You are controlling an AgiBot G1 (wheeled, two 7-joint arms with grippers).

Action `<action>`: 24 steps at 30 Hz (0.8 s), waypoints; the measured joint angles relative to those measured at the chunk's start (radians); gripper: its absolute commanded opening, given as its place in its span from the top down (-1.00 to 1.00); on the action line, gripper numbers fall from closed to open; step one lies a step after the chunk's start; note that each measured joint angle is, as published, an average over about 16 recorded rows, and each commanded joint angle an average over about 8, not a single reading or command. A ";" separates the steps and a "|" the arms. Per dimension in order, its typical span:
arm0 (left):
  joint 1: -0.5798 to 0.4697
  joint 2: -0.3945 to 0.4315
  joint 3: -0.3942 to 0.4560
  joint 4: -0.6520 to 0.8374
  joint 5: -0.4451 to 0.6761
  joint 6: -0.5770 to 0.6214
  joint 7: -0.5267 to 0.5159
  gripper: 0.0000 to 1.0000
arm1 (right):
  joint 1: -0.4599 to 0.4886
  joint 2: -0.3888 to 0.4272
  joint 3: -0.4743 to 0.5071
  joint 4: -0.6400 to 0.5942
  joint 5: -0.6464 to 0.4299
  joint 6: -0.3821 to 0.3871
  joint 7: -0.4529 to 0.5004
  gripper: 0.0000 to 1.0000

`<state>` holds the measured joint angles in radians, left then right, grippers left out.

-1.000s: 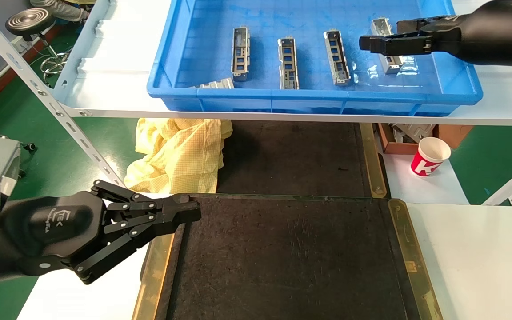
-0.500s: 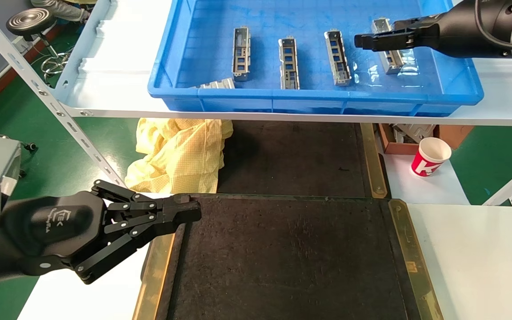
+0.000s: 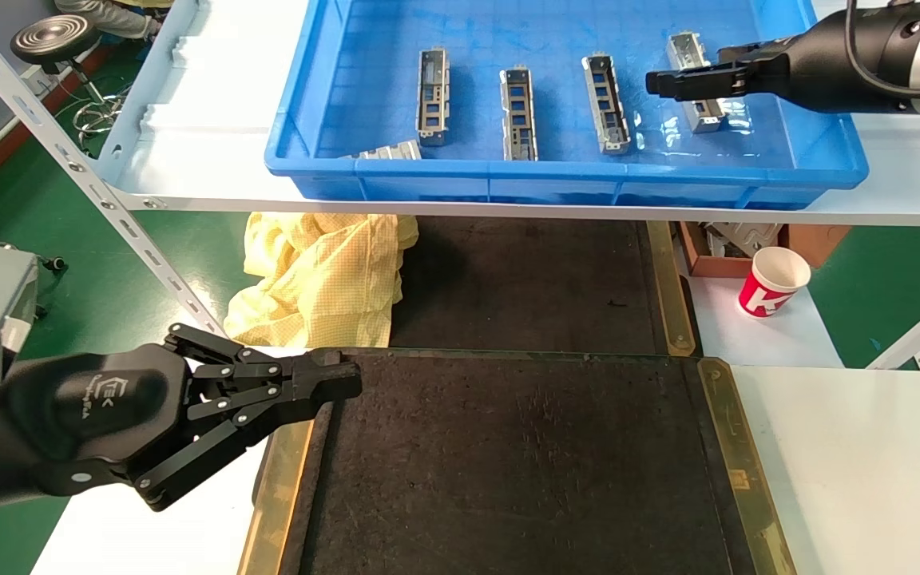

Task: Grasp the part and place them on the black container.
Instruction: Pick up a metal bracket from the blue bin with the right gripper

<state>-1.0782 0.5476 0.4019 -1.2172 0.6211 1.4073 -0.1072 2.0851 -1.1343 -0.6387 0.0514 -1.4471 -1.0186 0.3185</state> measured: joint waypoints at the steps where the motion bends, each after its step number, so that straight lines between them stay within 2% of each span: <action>1: 0.000 0.000 0.000 0.000 0.000 0.000 0.000 1.00 | 0.000 -0.001 0.000 -0.002 0.000 0.002 -0.001 1.00; 7: 0.000 0.000 0.000 0.000 0.000 0.000 0.000 1.00 | -0.001 -0.009 0.002 -0.014 0.002 0.016 -0.010 1.00; 9: 0.000 0.000 0.000 0.000 0.000 0.000 0.000 0.84 | -0.001 -0.011 0.002 -0.017 0.002 0.021 -0.013 1.00; 15: 0.000 0.000 0.000 0.000 0.000 0.000 0.000 -0.62 | -0.002 -0.014 0.001 -0.026 0.000 0.030 -0.021 1.00; 17: 0.000 0.000 0.000 0.000 0.000 0.000 0.000 -0.96 | -0.002 -0.014 0.000 -0.028 -0.001 0.031 -0.023 1.00; 24: 0.000 0.000 0.000 0.000 0.000 0.000 0.000 -1.00 | -0.002 -0.012 -0.001 -0.033 -0.003 0.031 -0.034 1.00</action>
<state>-1.0782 0.5476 0.4019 -1.2172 0.6211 1.4073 -0.1072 2.0835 -1.1463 -0.6402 0.0182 -1.4500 -0.9877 0.2844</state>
